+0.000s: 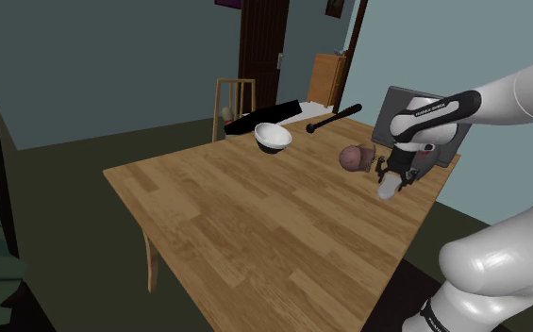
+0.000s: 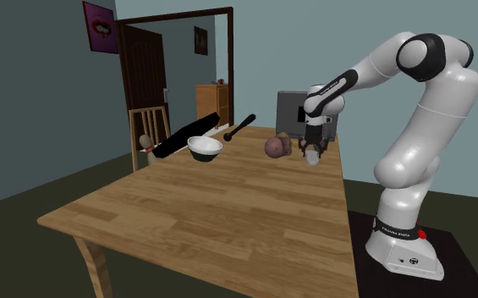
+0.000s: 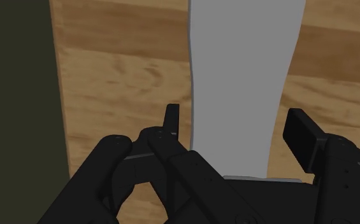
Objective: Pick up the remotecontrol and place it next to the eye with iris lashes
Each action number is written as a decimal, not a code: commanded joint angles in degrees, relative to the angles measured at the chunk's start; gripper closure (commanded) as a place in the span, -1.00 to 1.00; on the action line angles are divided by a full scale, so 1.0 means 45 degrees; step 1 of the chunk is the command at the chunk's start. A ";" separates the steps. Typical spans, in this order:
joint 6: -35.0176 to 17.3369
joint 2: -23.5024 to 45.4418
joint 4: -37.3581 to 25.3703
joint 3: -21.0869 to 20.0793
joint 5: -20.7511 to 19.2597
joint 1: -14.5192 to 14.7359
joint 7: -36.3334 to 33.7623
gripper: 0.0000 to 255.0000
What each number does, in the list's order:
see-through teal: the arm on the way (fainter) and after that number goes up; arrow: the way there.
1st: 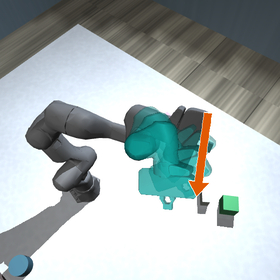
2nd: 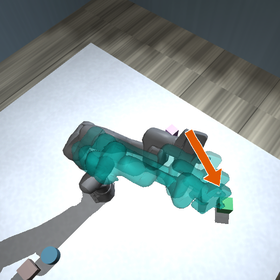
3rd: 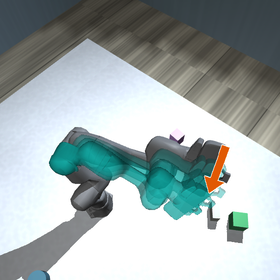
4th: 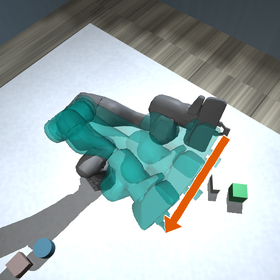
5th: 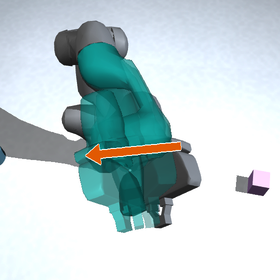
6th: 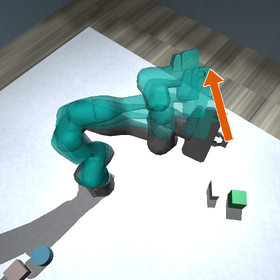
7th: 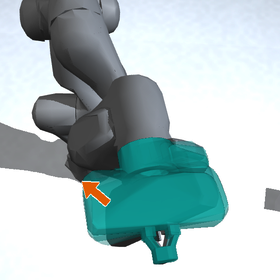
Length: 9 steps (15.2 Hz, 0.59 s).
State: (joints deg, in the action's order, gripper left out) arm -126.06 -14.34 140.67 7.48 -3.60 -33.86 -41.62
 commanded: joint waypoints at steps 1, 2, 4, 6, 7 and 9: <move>-0.0399 0.0160 0.0228 0.0009 0.0003 0.0003 -0.0006 1.00; -0.0589 0.0262 0.0315 0.0017 0.0008 0.0004 -0.0002 1.00; -0.0969 0.0476 0.0482 0.0032 0.0020 0.0006 0.0006 1.00; -0.1352 0.0704 0.0638 0.0046 0.0035 0.0009 0.0016 1.00; -0.1590 0.0852 0.0728 0.0055 0.0047 0.0011 0.0024 1.00; -0.1590 0.0852 0.0729 0.0055 0.0046 0.0011 0.0024 1.00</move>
State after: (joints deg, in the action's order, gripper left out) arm -132.98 -10.65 143.91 7.72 -3.41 -33.82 -41.51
